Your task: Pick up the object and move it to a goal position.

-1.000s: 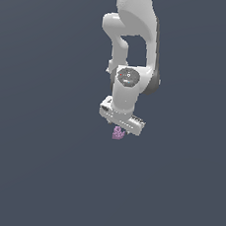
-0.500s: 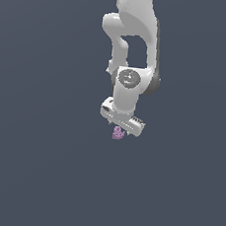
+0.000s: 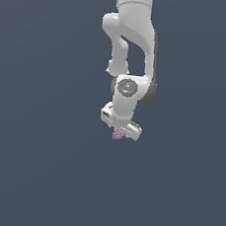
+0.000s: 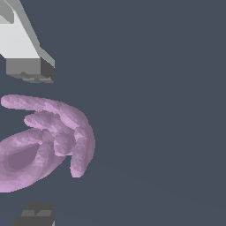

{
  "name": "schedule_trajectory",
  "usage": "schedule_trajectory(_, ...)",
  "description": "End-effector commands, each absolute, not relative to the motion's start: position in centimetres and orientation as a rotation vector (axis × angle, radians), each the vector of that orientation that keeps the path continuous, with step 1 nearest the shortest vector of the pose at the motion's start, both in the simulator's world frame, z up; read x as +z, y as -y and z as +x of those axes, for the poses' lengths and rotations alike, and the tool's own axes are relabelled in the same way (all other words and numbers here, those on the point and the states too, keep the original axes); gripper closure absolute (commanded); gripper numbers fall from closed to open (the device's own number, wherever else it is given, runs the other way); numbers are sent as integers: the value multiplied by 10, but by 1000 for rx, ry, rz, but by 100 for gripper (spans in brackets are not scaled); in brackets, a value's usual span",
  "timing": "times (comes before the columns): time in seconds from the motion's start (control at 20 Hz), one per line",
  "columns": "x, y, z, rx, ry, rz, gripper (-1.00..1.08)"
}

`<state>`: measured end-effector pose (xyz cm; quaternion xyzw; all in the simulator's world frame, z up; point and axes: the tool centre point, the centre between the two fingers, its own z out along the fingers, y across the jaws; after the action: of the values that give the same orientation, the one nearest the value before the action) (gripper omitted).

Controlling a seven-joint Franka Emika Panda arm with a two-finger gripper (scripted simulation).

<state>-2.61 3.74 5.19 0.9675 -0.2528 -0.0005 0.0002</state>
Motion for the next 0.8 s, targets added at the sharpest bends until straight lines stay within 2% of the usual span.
schedule_trajectory(0.0,43,-37,-26,0,795,3039,-92)
schedule_trajectory(0.2,39,-38,-25,0,795,3039,-92)
schedule_trajectory(0.25,39,-38,-25,0,795,3039,108)
schedule_trajectory(0.75,40,-37,-25,1,796,3039,108)
